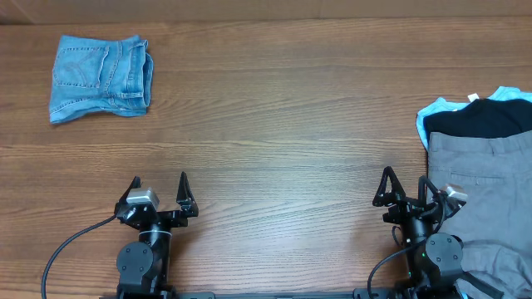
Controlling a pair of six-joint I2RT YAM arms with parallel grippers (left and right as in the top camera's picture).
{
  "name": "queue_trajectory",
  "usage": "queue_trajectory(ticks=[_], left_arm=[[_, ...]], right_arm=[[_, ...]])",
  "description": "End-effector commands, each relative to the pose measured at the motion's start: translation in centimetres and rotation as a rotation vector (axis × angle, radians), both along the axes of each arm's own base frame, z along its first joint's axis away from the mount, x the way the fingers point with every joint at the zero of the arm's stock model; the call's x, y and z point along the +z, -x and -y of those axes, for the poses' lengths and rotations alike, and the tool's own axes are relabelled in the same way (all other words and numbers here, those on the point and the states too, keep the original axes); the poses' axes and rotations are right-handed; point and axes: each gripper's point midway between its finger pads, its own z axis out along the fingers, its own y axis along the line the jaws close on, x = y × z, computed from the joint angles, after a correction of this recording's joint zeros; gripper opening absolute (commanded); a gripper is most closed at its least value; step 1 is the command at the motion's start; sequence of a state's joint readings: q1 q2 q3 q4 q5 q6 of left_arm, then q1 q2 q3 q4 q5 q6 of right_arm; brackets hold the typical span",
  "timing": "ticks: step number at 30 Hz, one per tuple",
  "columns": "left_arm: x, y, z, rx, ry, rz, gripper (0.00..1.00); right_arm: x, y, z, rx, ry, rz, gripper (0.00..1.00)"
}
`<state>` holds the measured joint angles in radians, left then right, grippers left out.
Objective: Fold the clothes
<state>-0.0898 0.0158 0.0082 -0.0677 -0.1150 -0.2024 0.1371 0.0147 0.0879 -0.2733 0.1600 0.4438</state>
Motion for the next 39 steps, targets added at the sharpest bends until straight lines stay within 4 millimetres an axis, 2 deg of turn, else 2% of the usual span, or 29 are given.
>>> queue_trajectory(ticks=[1,19,26,29,31,33,37,39], left_arm=[[-0.1,0.0,0.0,-0.005,-0.015,0.000,1.00],[-0.1,0.0,0.1,-0.007,-0.014,0.000,1.00],[-0.3,0.1,2.4,-0.144,-0.002,-0.011,1.00],[0.1,0.2,3.0,-0.176,0.053,0.004,1.00],[1.9,0.4,4.1,-0.237,0.106,0.061,1.00],[4.5,0.8,4.9,-0.290,0.114,0.148,1.00],[9.4,1.7,4.7,-0.289,0.092,0.268,1.00],[11.0,2.1,4.7,-0.287,0.045,0.274,1.00]], right_arm=[[0.2,0.0,0.1,-0.003,0.000,0.014,1.00],[0.2,0.0,0.1,-0.002,0.000,0.015,1.00],[0.4,0.0,0.0,0.005,-0.006,0.020,1.00],[0.6,0.1,-1.7,0.102,-0.019,0.028,1.00],[1.2,0.2,-2.8,0.167,-0.028,0.049,1.00],[2.5,0.4,-3.6,0.213,-0.027,0.085,1.00],[6.1,1.2,-4.5,0.278,0.007,0.169,1.00],[8.1,2.0,-5.3,0.333,0.071,0.211,1.00]])
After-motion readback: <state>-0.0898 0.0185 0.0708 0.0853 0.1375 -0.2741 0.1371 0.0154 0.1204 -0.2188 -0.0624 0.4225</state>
